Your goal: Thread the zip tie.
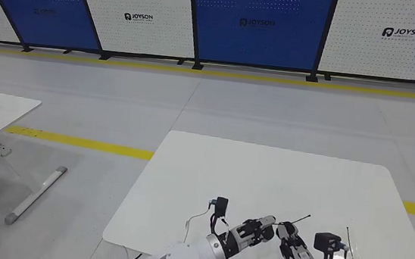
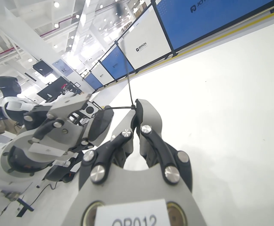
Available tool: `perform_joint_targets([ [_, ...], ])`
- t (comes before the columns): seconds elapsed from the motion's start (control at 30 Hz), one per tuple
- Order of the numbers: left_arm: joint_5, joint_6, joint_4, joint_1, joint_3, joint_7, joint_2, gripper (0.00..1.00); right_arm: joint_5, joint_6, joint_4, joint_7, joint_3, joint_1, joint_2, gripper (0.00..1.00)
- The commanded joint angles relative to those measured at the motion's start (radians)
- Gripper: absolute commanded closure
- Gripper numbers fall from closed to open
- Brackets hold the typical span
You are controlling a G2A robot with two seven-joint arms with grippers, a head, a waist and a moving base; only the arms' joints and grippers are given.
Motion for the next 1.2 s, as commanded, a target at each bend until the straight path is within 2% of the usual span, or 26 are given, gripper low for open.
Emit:
perform_joint_targets([
  [0.0, 0.006, -0.001, -0.001, 0.0, 0.001, 0.006, 0.0, 0.63, -0.007, -0.001, -0.001, 0.0, -0.001, 0.0, 0.0, 1.0],
  [0.1, 0.012, -0.001, -0.003, 0.001, 0.002, 0.013, -0.001, 0.7, -0.021, -0.014, -0.001, 0.001, -0.005, -0.002, 0.001, 1.0],
  [0.17, 0.014, -0.002, -0.003, 0.0, 0.005, 0.018, -0.001, 0.8, -0.027, -0.022, -0.001, 0.001, -0.005, -0.004, 0.002, 1.0],
  [0.2, 0.015, -0.002, -0.003, 0.0, 0.005, 0.019, -0.002, 0.82, -0.028, -0.023, -0.001, 0.0, -0.005, -0.004, 0.002, 1.0],
  [0.27, 0.017, -0.003, -0.002, 0.0, 0.008, 0.019, -0.002, 0.94, -0.03, -0.025, -0.002, -0.001, -0.005, -0.005, 0.002, 1.0],
  [0.37, 0.02, -0.002, -0.002, -0.001, 0.01, 0.019, -0.003, 1.0, -0.031, -0.027, -0.002, -0.001, -0.006, -0.005, 0.002, 1.0],
  [1.17, 0.038, 0.01, -0.007, -0.007, 0.019, 0.01, -0.004, 0.97, -0.03, -0.023, -0.008, 0.0, -0.004, -0.006, 0.003, 1.0],
])
